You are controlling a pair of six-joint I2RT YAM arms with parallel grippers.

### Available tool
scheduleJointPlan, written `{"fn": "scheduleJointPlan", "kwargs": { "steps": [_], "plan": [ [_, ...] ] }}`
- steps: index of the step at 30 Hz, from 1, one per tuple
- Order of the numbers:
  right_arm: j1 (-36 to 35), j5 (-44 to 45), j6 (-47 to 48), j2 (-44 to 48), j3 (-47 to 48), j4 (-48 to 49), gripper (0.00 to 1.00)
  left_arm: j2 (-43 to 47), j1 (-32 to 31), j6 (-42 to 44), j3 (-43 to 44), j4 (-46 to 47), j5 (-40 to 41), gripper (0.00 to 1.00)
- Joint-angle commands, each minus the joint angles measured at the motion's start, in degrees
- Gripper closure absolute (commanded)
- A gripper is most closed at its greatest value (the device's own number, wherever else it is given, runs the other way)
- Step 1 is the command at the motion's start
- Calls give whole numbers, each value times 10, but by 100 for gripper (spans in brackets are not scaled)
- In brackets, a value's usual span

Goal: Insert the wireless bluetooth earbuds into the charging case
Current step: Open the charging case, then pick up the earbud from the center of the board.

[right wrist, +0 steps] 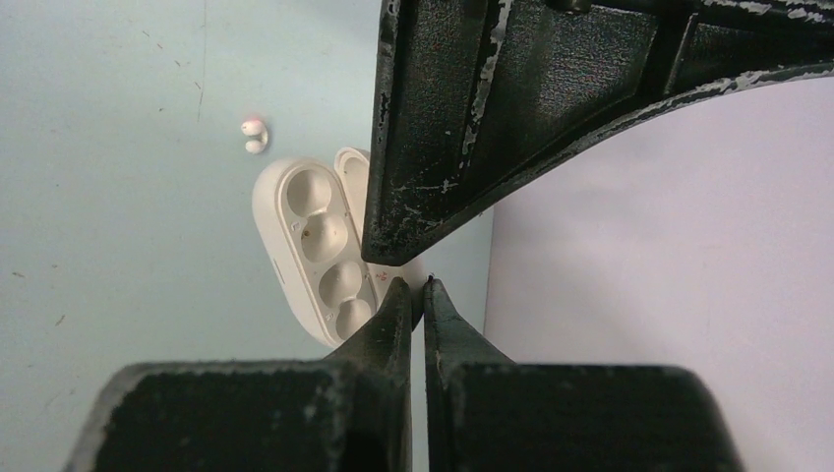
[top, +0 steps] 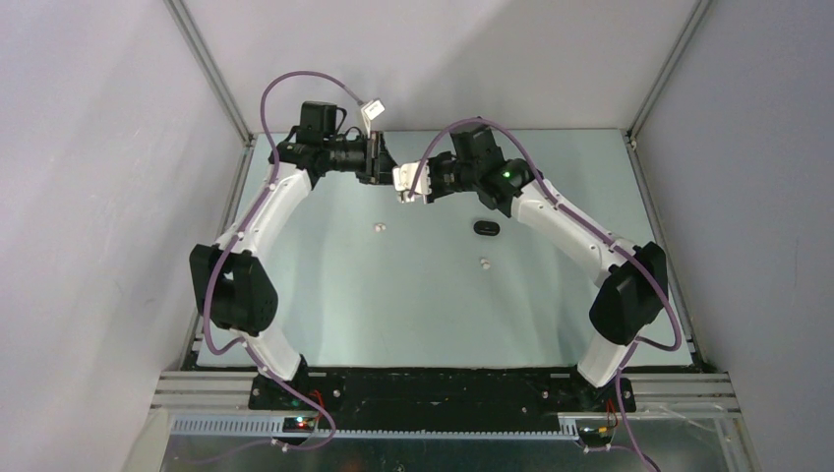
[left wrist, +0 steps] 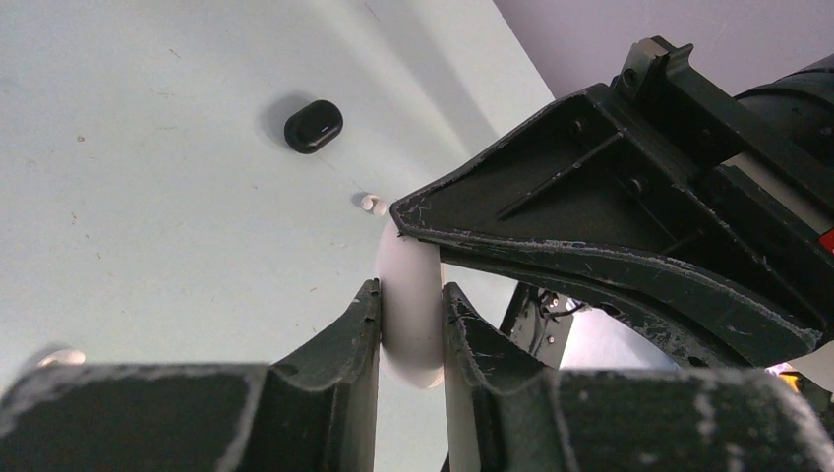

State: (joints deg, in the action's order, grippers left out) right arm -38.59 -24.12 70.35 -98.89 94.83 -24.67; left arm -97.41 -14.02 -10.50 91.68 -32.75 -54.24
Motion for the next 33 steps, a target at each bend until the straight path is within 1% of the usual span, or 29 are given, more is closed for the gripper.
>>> {"fn": "scheduleJointPlan", "kwargs": {
  "steps": [1,2,3,4,5,7,10,15,16,17,18,19,20,21,23,25,26,28,30,33],
  "plan": [
    [-5,8,-26,11,2,50,99,6,-2,8,26,-2,-4,100],
    [-3,9,-33,13,2,52,97,6,-2,10,26,-2,0,100],
    [-2,5,-46,16,4,54,91,7,-1,11,26,-2,1,100],
    [3,2,-54,20,4,54,88,9,-1,15,27,-2,5,100],
    [6,-12,-72,27,6,53,79,10,0,17,27,-2,8,100],
    [19,-39,-97,41,8,45,69,12,2,23,28,-2,12,100],
    [40,-68,-134,63,10,34,60,13,6,33,28,-2,18,100],
    [75,-99,-226,90,9,27,55,10,12,47,34,-6,26,100],
    [81,-103,-263,95,6,26,54,9,13,49,35,-6,27,100],
    [93,-105,-286,99,3,25,53,9,14,52,36,-6,28,100],
    [100,-113,-337,99,-2,16,53,9,14,54,37,-8,28,100],
    [116,-119,-363,98,-5,1,53,9,15,56,38,-9,27,100],
    [126,-130,-420,97,-11,-10,53,11,16,58,38,-10,26,100],
    [147,-138,-449,93,-14,-34,53,12,19,59,38,-10,26,100],
    [184,-170,-542,82,-27,-79,56,16,24,61,37,-13,24,100],
    [215,-200,-556,72,-65,-113,60,20,26,65,36,-14,24,100],
    [221,-195,-551,70,-83,-119,61,24,27,69,36,-16,26,100],
    [234,-148,-537,62,-104,-136,63,28,28,74,35,-17,30,100],
    [247,-115,-551,42,-103,-158,65,33,27,76,33,-17,32,100],
    [258,-93,-609,8,-111,-183,70,38,27,76,28,-17,32,100]
  ]
}}
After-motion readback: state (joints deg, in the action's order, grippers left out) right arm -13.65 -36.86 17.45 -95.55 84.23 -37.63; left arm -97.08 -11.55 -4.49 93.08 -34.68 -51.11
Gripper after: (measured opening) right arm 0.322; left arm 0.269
